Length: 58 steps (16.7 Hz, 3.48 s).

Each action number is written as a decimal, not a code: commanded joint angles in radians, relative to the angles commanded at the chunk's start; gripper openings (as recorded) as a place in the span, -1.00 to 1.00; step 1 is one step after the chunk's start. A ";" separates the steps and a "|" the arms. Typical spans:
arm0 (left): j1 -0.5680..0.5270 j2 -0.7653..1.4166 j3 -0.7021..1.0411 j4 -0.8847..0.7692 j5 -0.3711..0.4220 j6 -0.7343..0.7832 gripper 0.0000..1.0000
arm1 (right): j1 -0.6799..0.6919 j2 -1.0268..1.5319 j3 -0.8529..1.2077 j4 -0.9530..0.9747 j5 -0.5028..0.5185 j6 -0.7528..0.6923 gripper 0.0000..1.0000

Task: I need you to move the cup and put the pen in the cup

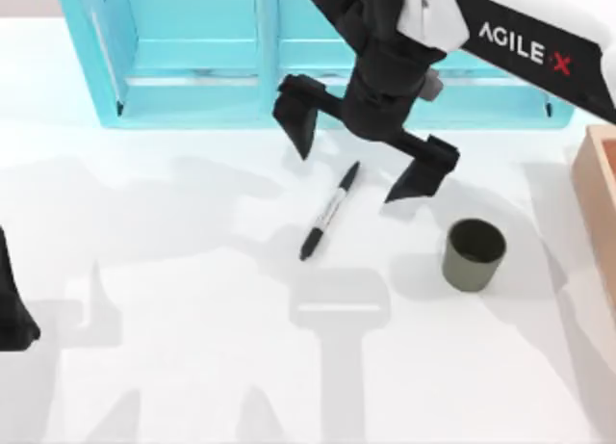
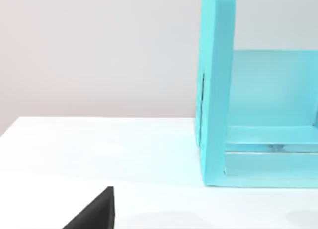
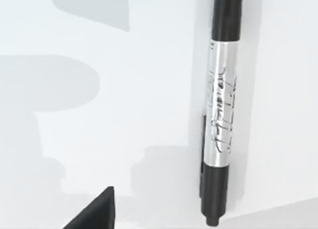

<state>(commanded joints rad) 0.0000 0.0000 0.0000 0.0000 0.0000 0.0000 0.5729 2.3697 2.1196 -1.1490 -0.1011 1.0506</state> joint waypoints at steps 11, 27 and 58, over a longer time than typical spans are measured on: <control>0.000 0.000 0.000 0.000 0.000 0.000 1.00 | 0.014 0.092 -0.054 0.154 0.000 0.021 1.00; 0.000 0.000 0.000 0.000 0.000 0.000 1.00 | 0.026 0.166 -0.101 0.272 0.003 0.033 -0.21; 0.000 0.000 0.000 0.000 0.000 0.000 1.00 | 0.152 -0.324 -0.392 0.073 0.058 0.130 -1.00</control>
<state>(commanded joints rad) 0.0000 0.0000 0.0000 0.0000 0.0000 0.0000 0.7244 2.0462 1.7277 -1.0755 -0.0435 1.1803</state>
